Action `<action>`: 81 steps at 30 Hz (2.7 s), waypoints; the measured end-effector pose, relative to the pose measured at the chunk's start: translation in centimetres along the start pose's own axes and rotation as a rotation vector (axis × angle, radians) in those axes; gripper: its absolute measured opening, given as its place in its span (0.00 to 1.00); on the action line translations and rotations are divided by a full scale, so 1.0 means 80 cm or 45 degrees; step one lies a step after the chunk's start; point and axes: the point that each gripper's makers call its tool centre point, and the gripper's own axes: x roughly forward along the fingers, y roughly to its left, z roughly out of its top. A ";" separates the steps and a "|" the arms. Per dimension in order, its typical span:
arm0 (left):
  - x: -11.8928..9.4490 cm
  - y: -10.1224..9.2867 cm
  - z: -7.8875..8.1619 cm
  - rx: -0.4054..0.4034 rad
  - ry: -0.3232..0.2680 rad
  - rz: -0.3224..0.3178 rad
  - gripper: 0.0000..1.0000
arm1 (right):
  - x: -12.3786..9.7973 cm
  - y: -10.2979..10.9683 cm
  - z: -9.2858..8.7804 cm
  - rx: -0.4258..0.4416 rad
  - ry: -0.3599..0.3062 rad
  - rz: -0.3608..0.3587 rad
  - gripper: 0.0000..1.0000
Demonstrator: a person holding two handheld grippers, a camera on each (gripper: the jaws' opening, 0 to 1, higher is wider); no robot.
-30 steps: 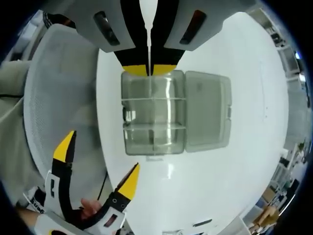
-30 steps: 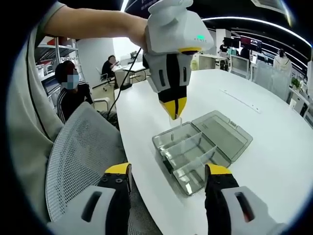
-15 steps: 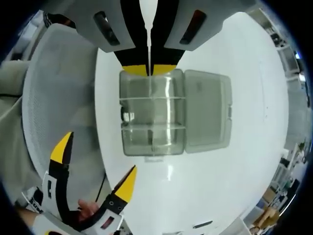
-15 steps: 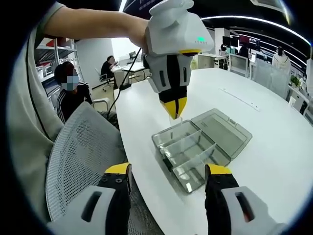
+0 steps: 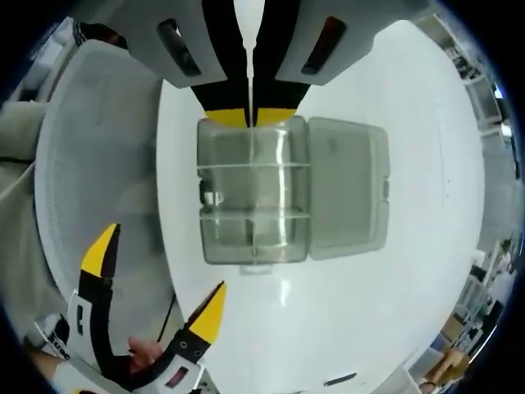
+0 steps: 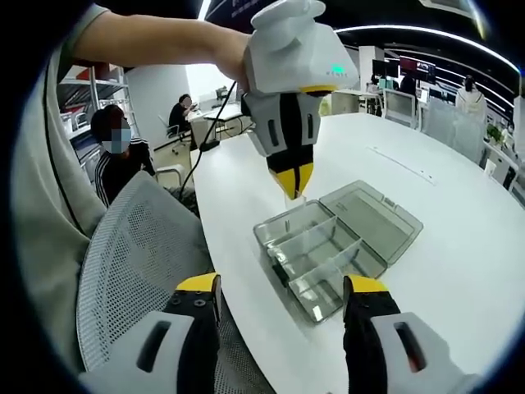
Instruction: Insert the divider into the dual guide fixture by aligning both edges with the guide slots and pushing it downward to the bottom, including one-sided entry, uneven engagement, binding, and posture correction.
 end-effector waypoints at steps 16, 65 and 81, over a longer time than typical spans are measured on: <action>0.005 0.000 -0.002 -0.005 0.021 -0.005 0.00 | 0.000 -0.002 0.000 0.005 0.001 0.002 0.57; 0.018 0.000 -0.001 -0.040 0.044 -0.034 0.00 | -0.005 -0.004 -0.005 0.021 -0.001 -0.002 0.57; 0.025 -0.001 -0.002 -0.038 0.043 -0.039 0.00 | -0.004 -0.005 -0.006 0.028 -0.002 -0.001 0.57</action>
